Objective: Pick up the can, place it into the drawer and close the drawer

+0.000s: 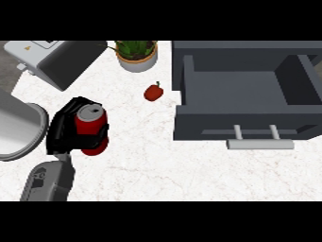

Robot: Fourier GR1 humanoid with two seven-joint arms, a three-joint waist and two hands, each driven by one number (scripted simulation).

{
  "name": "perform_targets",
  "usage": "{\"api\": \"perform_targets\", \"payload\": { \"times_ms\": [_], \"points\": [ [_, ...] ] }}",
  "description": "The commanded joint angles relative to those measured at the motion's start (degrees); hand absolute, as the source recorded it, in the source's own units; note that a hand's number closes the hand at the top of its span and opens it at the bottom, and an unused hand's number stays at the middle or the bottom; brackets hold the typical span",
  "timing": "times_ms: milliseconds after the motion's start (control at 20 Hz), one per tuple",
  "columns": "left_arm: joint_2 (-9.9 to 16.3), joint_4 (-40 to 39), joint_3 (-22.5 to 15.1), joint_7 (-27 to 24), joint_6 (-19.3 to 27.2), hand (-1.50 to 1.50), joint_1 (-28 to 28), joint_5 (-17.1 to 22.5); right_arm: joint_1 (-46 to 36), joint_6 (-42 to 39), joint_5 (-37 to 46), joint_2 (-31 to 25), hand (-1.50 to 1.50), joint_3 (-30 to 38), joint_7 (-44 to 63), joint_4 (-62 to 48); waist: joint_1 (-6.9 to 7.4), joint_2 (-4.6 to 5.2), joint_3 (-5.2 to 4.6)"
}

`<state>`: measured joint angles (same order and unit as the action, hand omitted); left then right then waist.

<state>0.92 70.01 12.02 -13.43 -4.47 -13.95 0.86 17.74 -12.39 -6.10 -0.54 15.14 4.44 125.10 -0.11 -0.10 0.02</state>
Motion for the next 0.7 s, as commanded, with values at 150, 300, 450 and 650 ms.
{"api": "perform_targets", "payload": {
  "times_ms": [150, 300, 450, 650],
  "points": [
    [-0.9, 9.2, -11.1, 6.9, 9.8, 1.50, -3.0, 0.3, 3.0, -2.2, -3.6, -0.5, -1.50, 2.8, 1.1, 2.1, -0.38, -0.05, 0.00],
    [-0.9, 10.1, -8.8, 12.9, 9.1, 1.50, -9.7, -2.4, 2.2, -1.3, -1.7, -0.1, -1.50, 1.0, 2.4, 3.6, -0.39, -0.02, 0.01],
    [-0.9, 15.1, -15.5, 20.8, 15.7, 1.50, -12.7, -1.1, 1.6, -1.8, -3.8, -1.1, -1.50, 3.9, 0.9, 2.2, -0.40, -0.15, 0.04],
    [-0.9, 14.0, -19.9, 24.7, 19.7, 1.50, -17.3, -0.5, 3.0, -2.5, -1.5, 0.2, -1.50, 1.6, -1.4, 0.9, -0.46, -0.08, 0.02]
  ]
}}
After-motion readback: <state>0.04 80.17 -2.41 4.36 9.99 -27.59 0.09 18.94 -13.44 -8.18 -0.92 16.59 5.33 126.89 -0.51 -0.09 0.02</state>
